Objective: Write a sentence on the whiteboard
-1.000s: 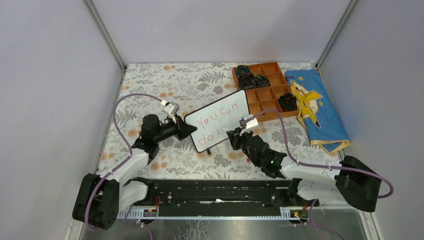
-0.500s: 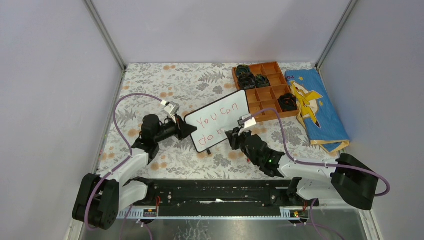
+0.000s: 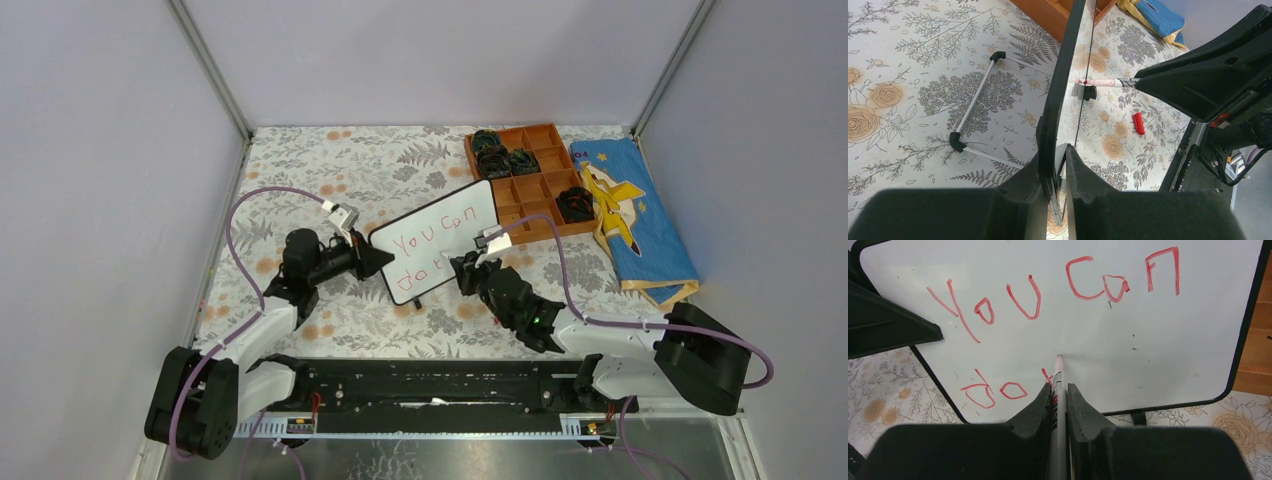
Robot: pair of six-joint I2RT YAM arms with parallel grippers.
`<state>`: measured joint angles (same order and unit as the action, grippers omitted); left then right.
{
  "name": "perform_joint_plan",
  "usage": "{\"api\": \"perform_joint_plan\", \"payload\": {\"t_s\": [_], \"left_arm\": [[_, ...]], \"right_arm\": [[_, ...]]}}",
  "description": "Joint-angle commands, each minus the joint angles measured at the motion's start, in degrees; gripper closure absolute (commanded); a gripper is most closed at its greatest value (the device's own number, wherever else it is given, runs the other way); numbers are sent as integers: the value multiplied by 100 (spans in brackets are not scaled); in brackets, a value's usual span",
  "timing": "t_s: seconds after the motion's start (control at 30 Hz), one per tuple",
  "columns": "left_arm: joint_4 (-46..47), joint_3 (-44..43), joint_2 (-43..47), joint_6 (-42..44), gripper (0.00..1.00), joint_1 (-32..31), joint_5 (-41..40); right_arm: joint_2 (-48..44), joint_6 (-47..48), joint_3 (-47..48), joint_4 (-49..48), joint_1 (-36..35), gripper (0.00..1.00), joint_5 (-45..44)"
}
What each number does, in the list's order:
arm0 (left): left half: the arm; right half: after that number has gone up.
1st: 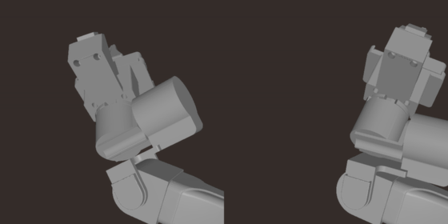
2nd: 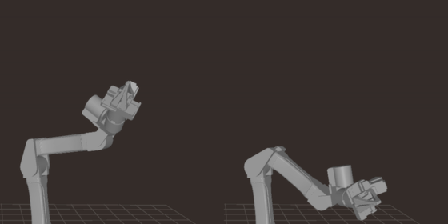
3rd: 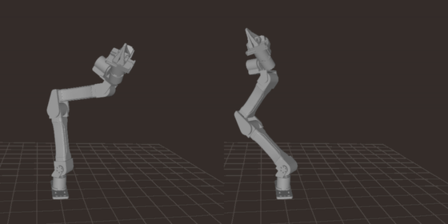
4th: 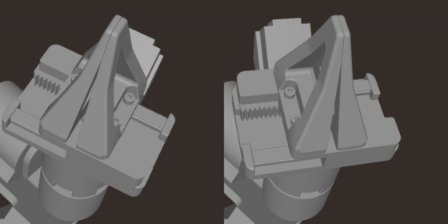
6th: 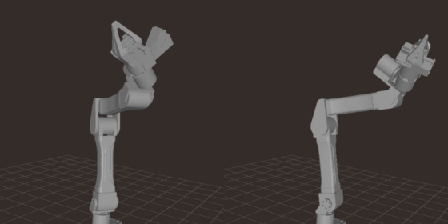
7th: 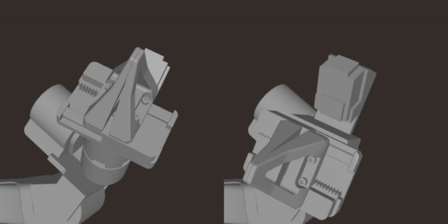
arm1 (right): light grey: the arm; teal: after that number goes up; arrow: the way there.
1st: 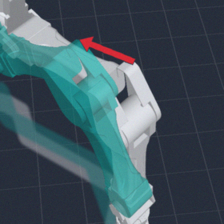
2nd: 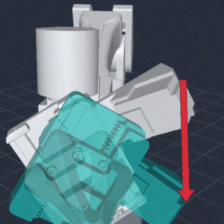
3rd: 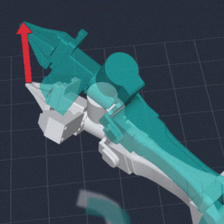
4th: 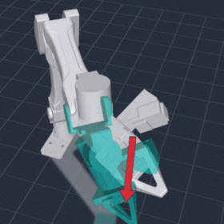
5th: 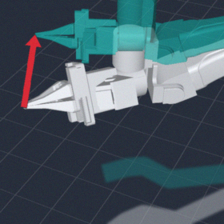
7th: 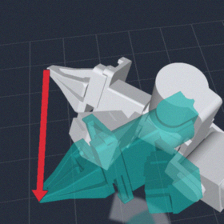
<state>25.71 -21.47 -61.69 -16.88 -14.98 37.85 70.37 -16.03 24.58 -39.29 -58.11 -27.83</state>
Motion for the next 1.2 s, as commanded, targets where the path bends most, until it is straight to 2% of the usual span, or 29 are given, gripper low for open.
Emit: {"api": "perform_joint_plan", "payload": {"t_s": [0.0, 1.17], "left_arm": [[-526, 41, -80, 603, 87, -5, -569], [-532, 45, -76, 607, 87, -20, -568]], "right_arm": [[113, 100, 303, -246, 54, 100, -306], [-92, -329, -313, 41, 45, 100, 37]]}}
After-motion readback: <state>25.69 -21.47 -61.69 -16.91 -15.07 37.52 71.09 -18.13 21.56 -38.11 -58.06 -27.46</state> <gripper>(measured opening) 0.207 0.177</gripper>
